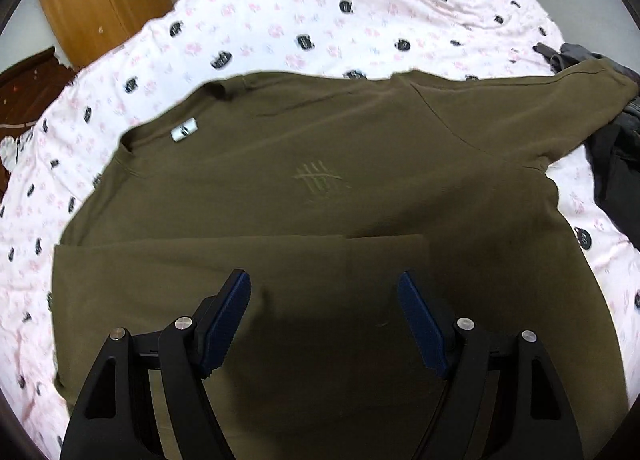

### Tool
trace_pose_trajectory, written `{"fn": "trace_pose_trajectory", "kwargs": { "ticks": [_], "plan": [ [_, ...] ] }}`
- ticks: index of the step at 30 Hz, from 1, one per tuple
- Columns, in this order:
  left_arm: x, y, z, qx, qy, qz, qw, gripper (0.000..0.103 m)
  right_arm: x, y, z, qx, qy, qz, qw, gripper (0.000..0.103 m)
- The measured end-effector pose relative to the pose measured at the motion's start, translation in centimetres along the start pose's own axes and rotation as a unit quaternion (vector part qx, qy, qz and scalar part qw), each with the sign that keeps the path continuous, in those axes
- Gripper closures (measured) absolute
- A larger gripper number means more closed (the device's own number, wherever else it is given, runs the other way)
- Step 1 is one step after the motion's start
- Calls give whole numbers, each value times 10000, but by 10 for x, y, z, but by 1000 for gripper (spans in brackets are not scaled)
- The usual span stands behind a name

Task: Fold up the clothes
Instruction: 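Move the right tool to the other sleeve near the dark clothes pile, then grasp the other sleeve cuff with the right tool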

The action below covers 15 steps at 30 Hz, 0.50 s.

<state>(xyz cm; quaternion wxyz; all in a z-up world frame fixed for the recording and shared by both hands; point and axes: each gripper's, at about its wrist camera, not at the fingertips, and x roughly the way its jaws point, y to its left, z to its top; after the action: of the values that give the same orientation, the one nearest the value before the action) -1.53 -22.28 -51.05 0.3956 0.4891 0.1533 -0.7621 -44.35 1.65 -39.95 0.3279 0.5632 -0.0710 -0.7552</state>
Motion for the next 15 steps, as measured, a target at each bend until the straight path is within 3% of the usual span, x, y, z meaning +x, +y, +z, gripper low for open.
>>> {"fn": "trace_pose_trajectory", "kwargs": {
  "ticks": [7,15],
  "plan": [
    [18,-20,11,-167,123,113,9997,30,19,-47,47,685,-183,360,9968,46],
    [19,-24,29,-393,-10,-64,9992,30,21,-59,67,732,-215,458,9960,46]
  ]
}}
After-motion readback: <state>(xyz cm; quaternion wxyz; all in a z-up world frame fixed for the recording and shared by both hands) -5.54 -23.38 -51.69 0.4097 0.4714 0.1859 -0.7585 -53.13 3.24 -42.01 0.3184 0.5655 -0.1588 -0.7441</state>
